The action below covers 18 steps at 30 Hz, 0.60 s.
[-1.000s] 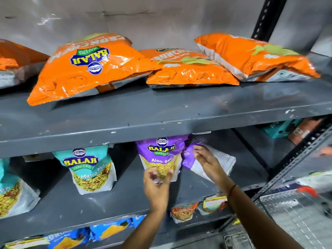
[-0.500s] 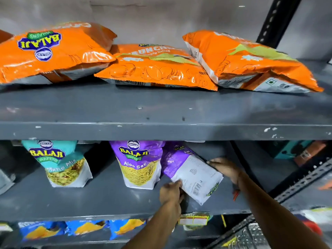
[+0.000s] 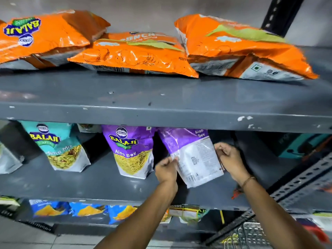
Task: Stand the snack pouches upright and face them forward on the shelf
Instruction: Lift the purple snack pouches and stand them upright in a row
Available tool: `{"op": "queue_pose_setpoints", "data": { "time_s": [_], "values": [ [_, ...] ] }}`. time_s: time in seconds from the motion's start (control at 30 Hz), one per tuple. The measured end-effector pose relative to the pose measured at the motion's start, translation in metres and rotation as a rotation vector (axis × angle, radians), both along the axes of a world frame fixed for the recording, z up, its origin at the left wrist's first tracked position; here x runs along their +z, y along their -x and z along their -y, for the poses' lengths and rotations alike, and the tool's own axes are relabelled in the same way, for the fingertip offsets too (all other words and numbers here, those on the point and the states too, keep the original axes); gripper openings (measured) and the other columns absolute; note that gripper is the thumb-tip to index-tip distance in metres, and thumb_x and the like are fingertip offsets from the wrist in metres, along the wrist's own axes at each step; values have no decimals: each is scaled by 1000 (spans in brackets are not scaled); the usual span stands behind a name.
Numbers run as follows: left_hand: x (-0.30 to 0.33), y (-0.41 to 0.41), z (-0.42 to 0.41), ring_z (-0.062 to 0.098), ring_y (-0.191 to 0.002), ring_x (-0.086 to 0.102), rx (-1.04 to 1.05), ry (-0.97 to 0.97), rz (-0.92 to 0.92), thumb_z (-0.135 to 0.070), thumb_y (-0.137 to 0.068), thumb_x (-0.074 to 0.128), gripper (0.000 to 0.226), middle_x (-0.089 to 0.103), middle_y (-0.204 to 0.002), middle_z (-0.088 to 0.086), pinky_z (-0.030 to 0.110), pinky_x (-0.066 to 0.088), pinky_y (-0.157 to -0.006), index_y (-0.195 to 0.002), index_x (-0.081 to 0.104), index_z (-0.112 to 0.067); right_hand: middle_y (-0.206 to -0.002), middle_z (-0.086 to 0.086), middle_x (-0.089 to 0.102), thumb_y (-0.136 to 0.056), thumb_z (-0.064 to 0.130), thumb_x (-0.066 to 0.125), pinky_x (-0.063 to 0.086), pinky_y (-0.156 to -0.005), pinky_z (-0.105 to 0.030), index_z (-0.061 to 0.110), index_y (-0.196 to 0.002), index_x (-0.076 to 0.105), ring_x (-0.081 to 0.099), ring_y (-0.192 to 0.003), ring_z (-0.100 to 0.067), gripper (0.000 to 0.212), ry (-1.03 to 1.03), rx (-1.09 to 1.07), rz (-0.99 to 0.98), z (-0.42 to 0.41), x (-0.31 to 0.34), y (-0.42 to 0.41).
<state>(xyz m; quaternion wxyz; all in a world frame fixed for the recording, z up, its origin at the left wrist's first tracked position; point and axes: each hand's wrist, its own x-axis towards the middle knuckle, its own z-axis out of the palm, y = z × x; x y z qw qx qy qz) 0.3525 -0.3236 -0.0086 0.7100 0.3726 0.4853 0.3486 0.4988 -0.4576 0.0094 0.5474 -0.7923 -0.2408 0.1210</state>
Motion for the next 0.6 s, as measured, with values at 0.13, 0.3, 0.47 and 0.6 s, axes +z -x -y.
{"op": "queue_pose_setpoints", "data": {
  "time_s": [0.13,0.3,0.47,0.6],
  "values": [
    [27,-17,-5,11,-67,53,-55,-219,179,18,-84,58,21,55,-86,12,16,49,-65,-81,63,-2,-87,2,73,-92,12,55,56,-73,-38,35,-82,67,66,-78,-12,28,-108,-112,115,14,4,-6],
    [26,-23,-14,15,-85,58,-161,-449,76,4,-84,67,16,74,-97,19,33,51,-81,-96,73,11,-85,-4,73,-88,32,51,59,-76,-53,25,-90,65,67,-76,-18,16,-141,-133,165,22,-17,-3],
    [-10,-14,-21,-14,-63,52,-291,-616,-128,-6,-86,68,15,73,-86,31,16,43,-66,-86,73,8,-81,-10,71,-90,34,50,56,-76,-58,24,-90,63,68,-76,-34,17,-56,-95,129,30,-47,7],
    [-19,-11,-23,15,-89,72,-339,-655,-246,-25,-88,69,20,79,-90,12,24,48,-72,-93,77,-7,-87,9,73,-91,17,59,58,-82,-36,23,-93,67,70,-82,-17,10,-59,-187,198,30,-41,13]
  ]
}}
